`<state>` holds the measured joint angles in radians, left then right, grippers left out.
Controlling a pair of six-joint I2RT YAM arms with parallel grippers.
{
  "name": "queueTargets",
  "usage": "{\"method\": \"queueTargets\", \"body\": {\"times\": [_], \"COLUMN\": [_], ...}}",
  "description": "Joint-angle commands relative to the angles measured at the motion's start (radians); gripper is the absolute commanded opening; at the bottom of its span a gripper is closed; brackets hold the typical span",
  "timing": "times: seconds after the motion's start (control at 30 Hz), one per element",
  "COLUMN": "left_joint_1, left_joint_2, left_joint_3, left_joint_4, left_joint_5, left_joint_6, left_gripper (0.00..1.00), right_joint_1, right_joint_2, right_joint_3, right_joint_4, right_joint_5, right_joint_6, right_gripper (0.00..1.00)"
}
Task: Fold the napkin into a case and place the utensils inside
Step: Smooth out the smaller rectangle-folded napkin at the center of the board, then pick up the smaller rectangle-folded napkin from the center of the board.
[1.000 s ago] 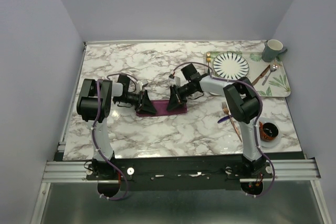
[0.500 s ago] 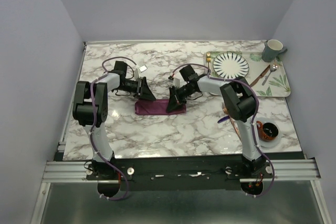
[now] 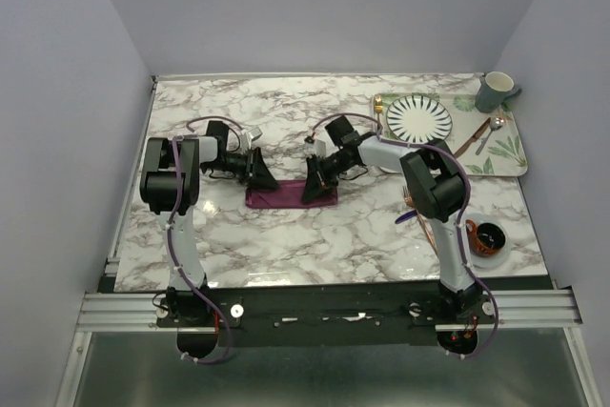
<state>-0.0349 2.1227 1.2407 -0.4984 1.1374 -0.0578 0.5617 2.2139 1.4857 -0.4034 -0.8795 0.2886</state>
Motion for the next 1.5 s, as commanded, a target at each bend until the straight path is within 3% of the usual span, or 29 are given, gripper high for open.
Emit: {"method": "queueTargets", "body": {"times": [0.0,0.1,0.33,0.67,1.2,1.47], "left_joint_1": [-0.003,-0.011,-0.023,0.05,0.158,0.185], "left_joint_2": [0.026,0.01,-0.068,-0.219,-0.271,-0.285], "left_joint_3": [0.037,0.061,0.111,0.094,0.069,0.043], "left_joint_4": [-0.046,-0.095,-0.147,-0.097,-0.118,-0.114], "left_joint_5": [-0.071,-0.061,-0.062,-0.082,-0.079,-0.076], "left_joint_6": [0.099,0.148,0.199,0.108,0.11,0.118], "left_gripper": [0.4,0.41,0.48,0.56,0.57,0.57], "right_joint_1": [0.003,0.003,0.003,0.035,0.115,0.13], "right_joint_2": [-0.088,-0.099,-0.05,0.089,0.237,0.265], "right_joint_3": [0.102,0.192,0.356,0.544,0.663,0.662], "right_joint_4": [-0.064,-0.167,-0.339,-0.417,-0.433,-0.443], "right_joint_5": [-0.019,0.013,0.166,0.231,0.355,0.401], "right_joint_6": [-0.125,-0.254,-0.538,-0.64,-0.686,-0.71], "right_gripper": [0.24,0.28,0.56,0.66,0.68,0.58]}}
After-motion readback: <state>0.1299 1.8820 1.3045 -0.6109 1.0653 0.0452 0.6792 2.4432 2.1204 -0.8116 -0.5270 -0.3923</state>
